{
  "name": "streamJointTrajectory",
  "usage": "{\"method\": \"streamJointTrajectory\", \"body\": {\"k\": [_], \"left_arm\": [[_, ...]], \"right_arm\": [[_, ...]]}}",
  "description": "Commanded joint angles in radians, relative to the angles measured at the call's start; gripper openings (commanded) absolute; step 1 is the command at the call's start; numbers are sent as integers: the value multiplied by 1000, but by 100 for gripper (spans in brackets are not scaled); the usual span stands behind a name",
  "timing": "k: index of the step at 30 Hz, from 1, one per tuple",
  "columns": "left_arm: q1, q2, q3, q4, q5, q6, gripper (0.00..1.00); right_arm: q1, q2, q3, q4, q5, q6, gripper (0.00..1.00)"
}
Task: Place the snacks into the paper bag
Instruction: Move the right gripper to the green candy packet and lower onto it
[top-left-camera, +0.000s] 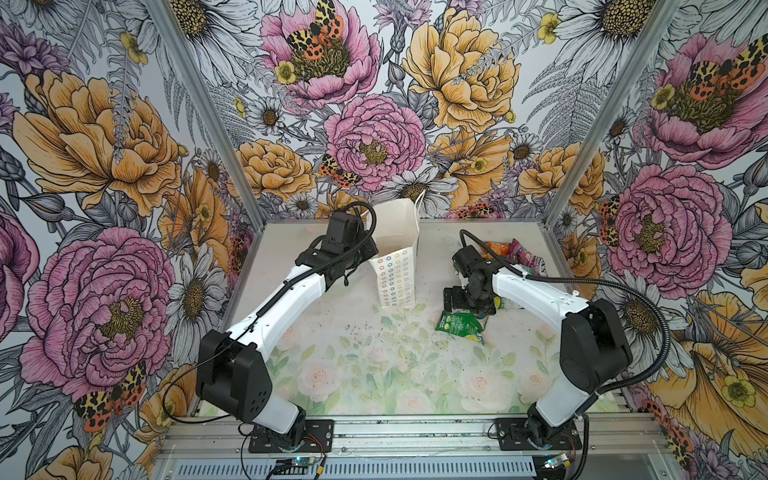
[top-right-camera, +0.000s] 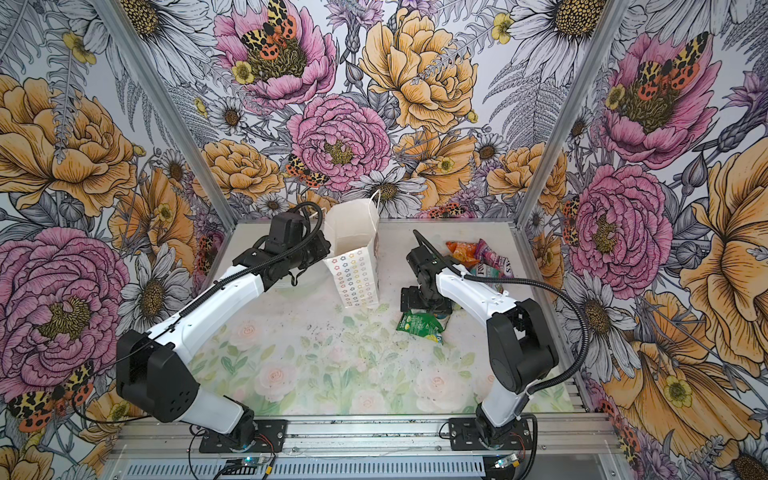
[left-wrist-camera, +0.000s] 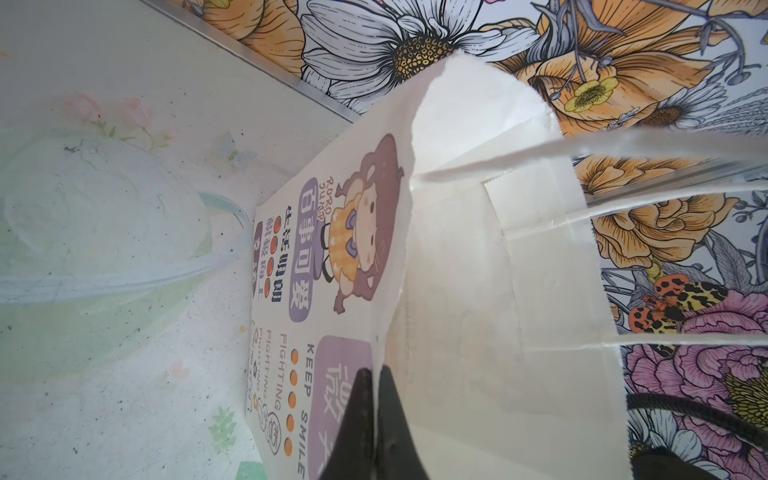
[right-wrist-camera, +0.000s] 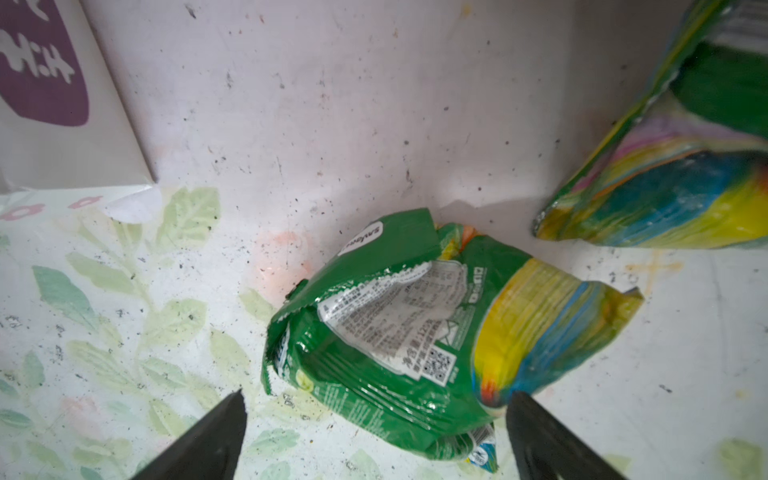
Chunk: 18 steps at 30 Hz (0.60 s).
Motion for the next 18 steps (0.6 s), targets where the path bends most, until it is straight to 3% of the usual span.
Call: {"method": "streamJointTrajectory", "body": {"k": [1, 13, 18], "left_arm": [[8, -4, 22, 15, 20, 22, 0], [1, 10, 32, 15, 23, 22, 0], [1, 11, 34, 15, 24, 23, 0]], "right_arm": [[-5, 21, -12, -13, -53, -18, 99], [-2, 127, -17, 16, -120, -17, 98], [-4, 172, 0, 90, -212, 26, 98]]}}
